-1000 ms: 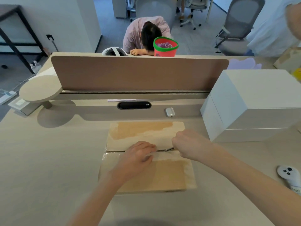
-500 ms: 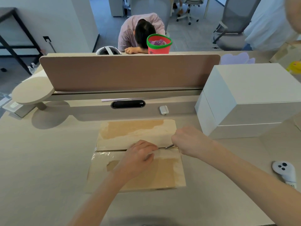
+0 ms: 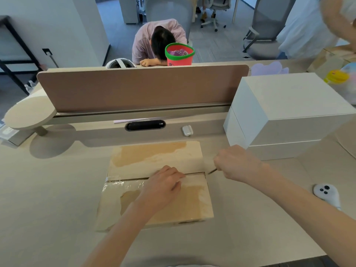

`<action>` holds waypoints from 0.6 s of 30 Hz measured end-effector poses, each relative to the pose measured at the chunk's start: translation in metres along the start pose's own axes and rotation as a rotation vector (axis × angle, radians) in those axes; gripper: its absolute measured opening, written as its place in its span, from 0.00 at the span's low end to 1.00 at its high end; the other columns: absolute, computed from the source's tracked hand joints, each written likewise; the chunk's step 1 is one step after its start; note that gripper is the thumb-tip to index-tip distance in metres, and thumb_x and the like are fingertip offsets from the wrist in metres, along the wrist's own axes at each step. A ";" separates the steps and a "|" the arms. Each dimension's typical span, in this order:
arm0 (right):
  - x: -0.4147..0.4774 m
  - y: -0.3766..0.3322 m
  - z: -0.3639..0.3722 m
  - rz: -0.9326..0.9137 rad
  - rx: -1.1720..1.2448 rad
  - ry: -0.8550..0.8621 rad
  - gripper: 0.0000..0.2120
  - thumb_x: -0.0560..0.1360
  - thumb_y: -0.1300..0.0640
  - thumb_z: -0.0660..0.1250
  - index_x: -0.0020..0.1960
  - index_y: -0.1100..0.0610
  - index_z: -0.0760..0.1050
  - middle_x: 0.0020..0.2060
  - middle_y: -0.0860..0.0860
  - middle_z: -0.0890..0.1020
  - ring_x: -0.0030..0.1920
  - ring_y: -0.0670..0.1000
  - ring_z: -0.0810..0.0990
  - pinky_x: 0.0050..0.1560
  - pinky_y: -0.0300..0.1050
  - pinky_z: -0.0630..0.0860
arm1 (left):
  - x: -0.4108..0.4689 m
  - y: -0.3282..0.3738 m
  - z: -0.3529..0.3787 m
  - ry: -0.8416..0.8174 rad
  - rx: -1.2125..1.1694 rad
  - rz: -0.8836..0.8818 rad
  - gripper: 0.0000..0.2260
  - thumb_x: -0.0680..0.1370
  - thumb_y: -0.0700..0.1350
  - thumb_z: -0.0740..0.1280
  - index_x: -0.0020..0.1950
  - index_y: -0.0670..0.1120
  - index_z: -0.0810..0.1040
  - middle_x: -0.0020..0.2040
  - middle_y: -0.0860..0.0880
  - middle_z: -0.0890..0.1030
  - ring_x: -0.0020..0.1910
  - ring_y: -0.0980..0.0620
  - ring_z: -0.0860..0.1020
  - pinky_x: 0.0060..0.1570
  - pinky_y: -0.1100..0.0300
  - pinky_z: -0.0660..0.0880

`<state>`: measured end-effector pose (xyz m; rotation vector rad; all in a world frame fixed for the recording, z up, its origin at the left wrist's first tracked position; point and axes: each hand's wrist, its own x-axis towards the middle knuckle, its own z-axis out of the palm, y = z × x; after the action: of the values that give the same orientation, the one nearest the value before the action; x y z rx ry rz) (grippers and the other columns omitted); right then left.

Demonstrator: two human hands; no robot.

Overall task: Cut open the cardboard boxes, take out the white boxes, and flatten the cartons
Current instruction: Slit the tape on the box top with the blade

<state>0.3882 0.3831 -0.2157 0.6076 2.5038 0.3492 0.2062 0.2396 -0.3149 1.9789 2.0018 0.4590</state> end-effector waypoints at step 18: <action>-0.027 -0.028 0.071 0.257 0.926 0.291 0.11 0.79 0.52 0.57 0.55 0.44 0.78 0.33 0.50 0.78 0.37 0.51 0.76 0.40 0.47 0.77 | 0.042 0.018 -0.006 -0.225 -0.062 -0.214 0.18 0.72 0.63 0.68 0.54 0.52 0.76 0.51 0.55 0.75 0.54 0.53 0.69 0.58 0.54 0.68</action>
<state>0.4385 0.3545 -0.2727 1.3042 2.7847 -0.7403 0.2191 0.2818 -0.3014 1.6731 2.0004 0.2340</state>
